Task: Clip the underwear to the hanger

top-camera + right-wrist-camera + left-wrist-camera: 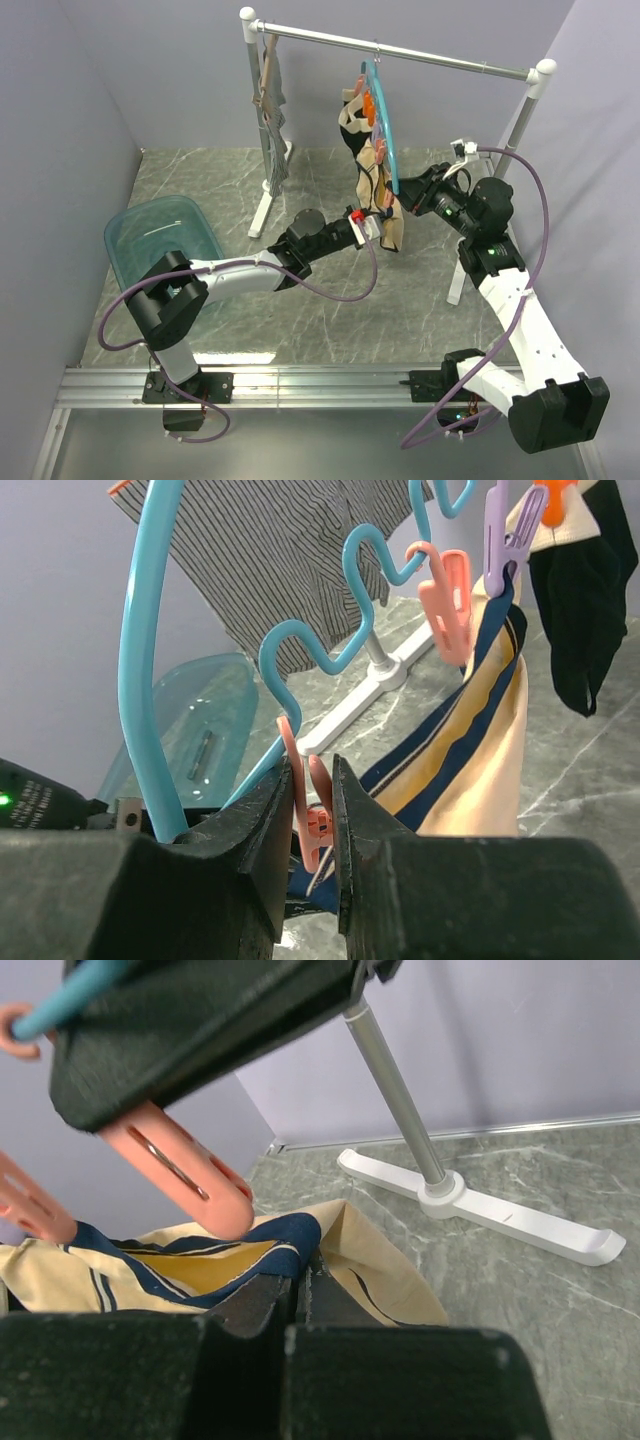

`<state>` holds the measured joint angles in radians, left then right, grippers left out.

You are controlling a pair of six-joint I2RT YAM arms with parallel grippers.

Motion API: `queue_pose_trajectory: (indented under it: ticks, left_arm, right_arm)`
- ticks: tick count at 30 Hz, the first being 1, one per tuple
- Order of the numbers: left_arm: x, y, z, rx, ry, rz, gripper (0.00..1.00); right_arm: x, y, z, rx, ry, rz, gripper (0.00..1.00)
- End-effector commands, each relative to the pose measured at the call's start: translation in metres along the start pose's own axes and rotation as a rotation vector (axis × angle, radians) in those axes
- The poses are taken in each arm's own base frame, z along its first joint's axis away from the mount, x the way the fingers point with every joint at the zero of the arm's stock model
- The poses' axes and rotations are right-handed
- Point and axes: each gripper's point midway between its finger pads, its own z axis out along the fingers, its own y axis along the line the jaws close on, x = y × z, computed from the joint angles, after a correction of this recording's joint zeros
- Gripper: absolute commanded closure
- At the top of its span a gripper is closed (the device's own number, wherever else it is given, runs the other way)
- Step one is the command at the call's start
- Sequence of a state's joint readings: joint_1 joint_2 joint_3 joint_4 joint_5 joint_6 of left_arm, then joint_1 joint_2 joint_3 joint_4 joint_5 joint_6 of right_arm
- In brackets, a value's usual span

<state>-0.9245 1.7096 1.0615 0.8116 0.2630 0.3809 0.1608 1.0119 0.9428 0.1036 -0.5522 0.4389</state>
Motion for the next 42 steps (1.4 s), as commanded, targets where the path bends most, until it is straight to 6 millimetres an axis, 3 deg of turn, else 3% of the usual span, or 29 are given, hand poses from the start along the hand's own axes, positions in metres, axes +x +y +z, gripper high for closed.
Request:
queue_pose_trajectory:
  ticks: [1,23,42]
  left_arm:
    - [-0.049,0.02,0.007,-0.052,-0.119,0.055,1.0]
    - [-0.046,0.025,0.012,-0.085,-0.081,0.065,1.0]
    - [-0.066,0.034,0.009,-0.11,-0.112,0.062,1.0]
  right_arm:
    - [-0.002,-0.006,0.001,0.057,0.004,-0.014,1.0]
    - [0.003,-0.018,0.001,0.16,0.021,-0.122,1.0]
    - [0.01,-0.036,0.002,0.243,0.052,-0.196,1.0]
